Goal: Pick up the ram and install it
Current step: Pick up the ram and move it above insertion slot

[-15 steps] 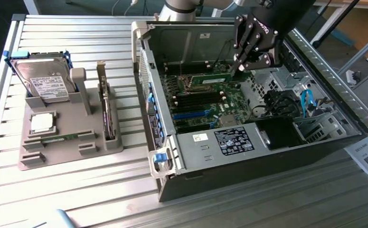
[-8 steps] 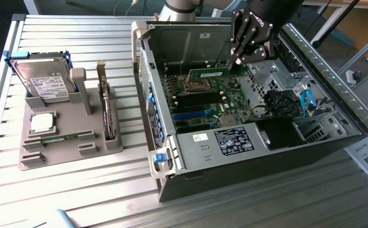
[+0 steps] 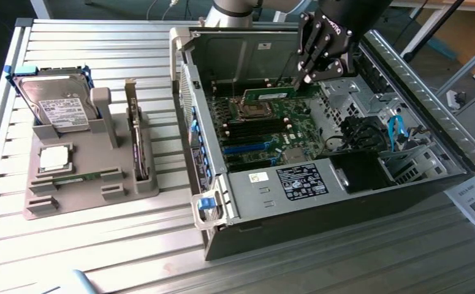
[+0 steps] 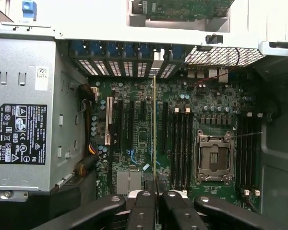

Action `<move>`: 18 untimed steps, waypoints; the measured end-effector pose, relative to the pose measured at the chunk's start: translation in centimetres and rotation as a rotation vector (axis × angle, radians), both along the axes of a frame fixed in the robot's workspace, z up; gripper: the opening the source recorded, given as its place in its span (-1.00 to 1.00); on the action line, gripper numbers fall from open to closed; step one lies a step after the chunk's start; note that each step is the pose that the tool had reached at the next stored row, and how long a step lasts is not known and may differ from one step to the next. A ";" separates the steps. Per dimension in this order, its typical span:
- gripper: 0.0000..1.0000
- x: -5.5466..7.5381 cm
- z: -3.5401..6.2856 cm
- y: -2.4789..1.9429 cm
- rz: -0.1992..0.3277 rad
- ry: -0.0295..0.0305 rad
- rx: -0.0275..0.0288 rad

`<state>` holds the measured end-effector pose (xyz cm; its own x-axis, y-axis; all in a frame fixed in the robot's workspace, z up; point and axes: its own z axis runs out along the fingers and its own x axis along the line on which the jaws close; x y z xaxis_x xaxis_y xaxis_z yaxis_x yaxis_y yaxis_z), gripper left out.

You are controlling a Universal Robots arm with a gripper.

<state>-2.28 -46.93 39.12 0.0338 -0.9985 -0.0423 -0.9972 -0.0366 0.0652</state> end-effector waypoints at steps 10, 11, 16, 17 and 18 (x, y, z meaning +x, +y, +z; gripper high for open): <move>-0.76 0.0 -1.72 0.00 0.000 -0.0001 -0.0001; -0.76 0.0 -1.85 0.00 0.000 -0.0001 -0.0001; -0.76 0.0 -2.54 0.00 0.000 0.0000 -0.0001; -0.76 0.0 -2.74 0.06 0.000 0.0000 -0.0002; -0.76 0.0 -2.95 0.08 0.000 0.0000 0.0000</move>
<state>-2.28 -46.85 36.16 0.0339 -0.9985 -0.0423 -0.9972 -0.0366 0.0652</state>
